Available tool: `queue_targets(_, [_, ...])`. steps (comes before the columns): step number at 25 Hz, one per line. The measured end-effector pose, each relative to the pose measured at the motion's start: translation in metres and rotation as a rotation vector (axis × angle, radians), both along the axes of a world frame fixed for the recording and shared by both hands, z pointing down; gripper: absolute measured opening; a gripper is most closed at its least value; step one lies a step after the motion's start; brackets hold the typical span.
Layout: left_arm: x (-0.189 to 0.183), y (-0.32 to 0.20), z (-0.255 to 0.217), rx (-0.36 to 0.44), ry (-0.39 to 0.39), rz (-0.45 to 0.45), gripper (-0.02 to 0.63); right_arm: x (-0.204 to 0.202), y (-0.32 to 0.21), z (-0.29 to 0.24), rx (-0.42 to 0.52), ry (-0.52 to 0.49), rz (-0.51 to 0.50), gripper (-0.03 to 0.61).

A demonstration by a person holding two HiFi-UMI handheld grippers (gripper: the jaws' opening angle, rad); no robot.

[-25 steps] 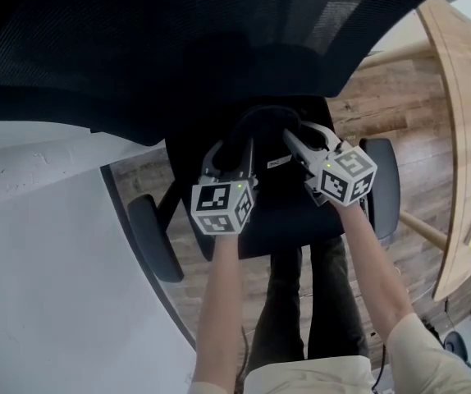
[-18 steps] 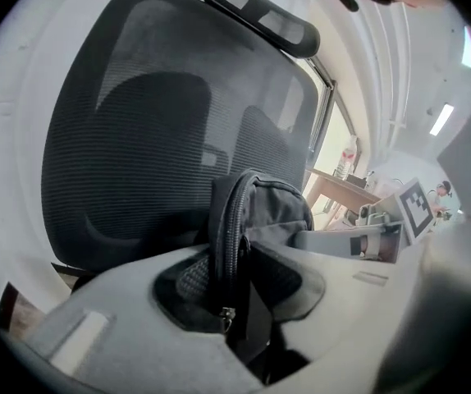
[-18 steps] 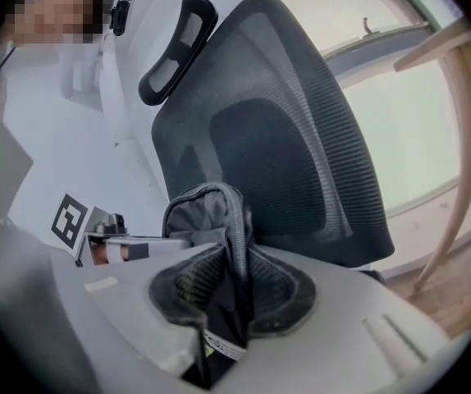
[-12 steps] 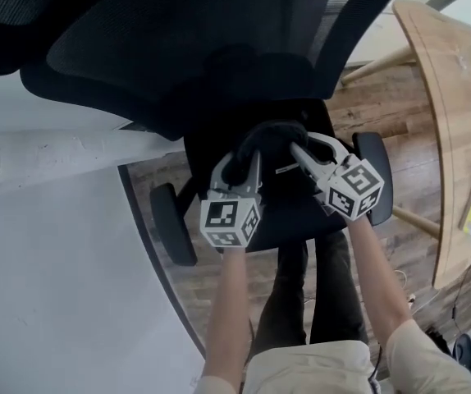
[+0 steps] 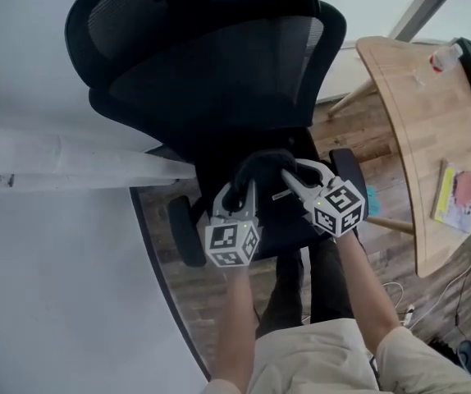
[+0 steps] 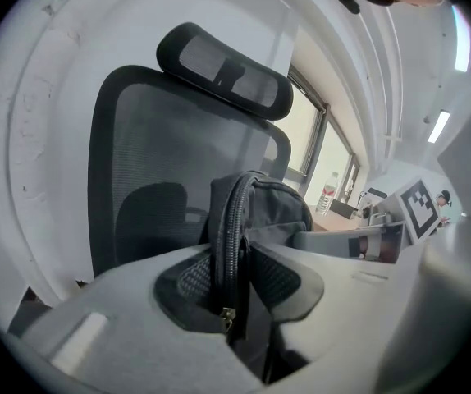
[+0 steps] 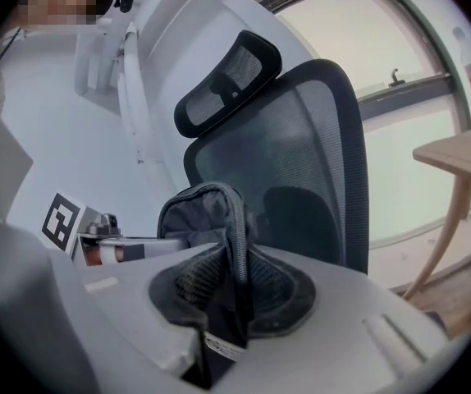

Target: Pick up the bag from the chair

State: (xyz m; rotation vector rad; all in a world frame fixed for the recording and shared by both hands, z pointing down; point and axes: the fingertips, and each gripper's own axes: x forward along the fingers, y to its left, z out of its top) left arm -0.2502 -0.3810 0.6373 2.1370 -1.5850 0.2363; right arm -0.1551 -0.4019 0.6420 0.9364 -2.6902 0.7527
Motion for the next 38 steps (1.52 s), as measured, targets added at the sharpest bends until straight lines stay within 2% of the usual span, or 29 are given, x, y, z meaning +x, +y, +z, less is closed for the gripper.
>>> queue_targets(6, [0.005,0.027,-0.045,-0.004,0.006,0.061,0.092,0.005,0.029,-0.044,-0.013,-0.001,-0.005,0.081])
queue_targets(12, [0.014,0.071,-0.092,0.004,0.011,0.078,0.092,0.013,0.074,-0.092,-0.007,-0.009,-0.041,0.081])
queue_targets(21, [0.055,0.117,-0.162,0.046,0.024,0.001,0.091,0.055,0.115,-0.164,0.062,-0.024,0.012,0.081])
queue_targets(27, [0.091,0.173,-0.183,0.018,-0.014,0.001,0.091,0.090,0.170,-0.182,0.023,-0.034,0.017,0.081])
queue_targets(33, [0.110,0.220,-0.207,0.056,0.028,0.046,0.091,0.108,0.210,-0.206,0.052,-0.041,-0.034,0.081])
queue_targets(38, [0.120,0.248,-0.225,0.088,0.019,0.042,0.087,0.117,0.239,-0.228,0.112,-0.021,-0.055,0.081])
